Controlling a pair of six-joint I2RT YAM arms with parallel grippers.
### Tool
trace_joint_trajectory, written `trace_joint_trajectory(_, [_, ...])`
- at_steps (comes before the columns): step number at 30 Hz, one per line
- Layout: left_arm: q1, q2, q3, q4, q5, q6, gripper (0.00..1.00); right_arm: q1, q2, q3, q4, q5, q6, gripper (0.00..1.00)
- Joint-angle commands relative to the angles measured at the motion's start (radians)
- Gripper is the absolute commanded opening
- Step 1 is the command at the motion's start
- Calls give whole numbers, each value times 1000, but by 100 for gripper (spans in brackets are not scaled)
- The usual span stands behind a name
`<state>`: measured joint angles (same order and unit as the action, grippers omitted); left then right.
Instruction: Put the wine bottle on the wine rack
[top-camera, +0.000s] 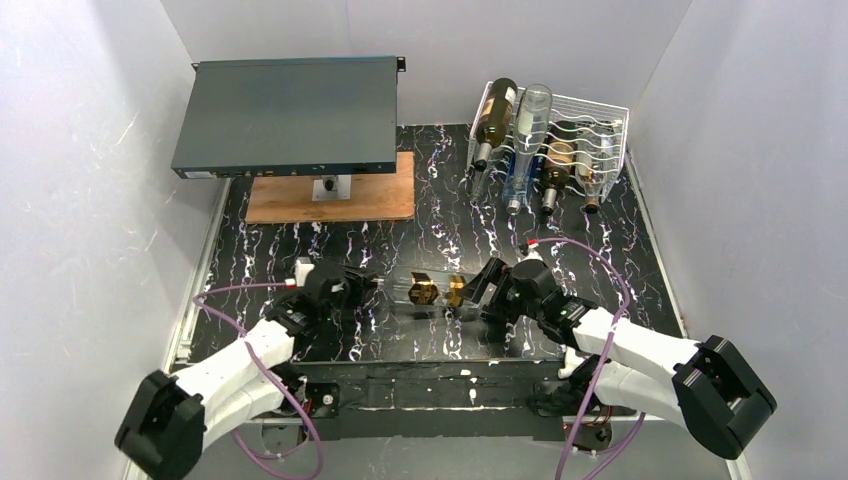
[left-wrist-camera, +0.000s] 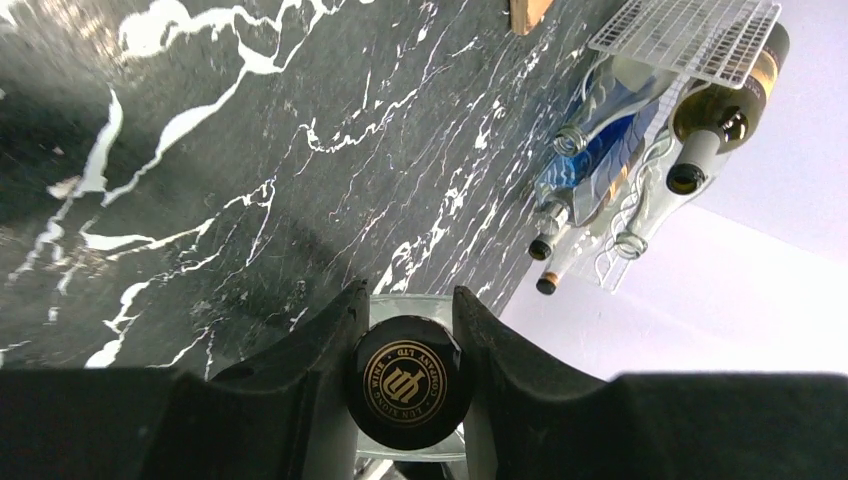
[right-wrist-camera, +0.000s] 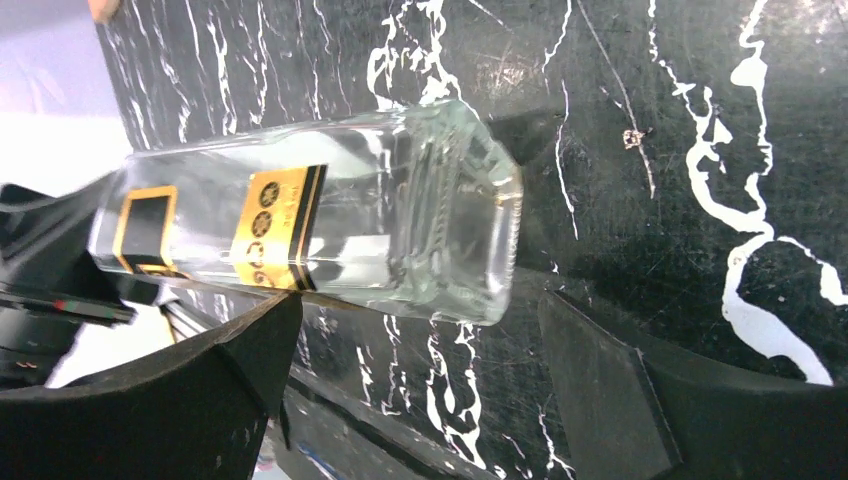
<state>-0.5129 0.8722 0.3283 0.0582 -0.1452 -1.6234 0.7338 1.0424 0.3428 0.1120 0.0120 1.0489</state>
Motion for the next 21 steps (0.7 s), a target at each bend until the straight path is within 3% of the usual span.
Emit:
trace_joint_trajectory(1, [-156, 116, 3, 9, -210, -129, 0, 4, -20, -23, 88, 121, 176, 98])
trace_joint_trajectory(8, [-197, 207, 12, 11, -151, -151, 3, 3, -7, -1, 63, 185, 204, 98])
trace_joint_trajectory(15, [-198, 254, -24, -11, -41, -170, 42, -3, 5, 56, -5, 235, 137, 98])
trace_joint_trajectory(18, [-199, 261, -34, -20, -8, -169, 55, -4, 5, 84, -29, 223, 65, 98])
trace_joint_trajectory(21, [-199, 250, -32, -36, -5, -149, 75, -4, -16, 129, -92, 220, -24, 98])
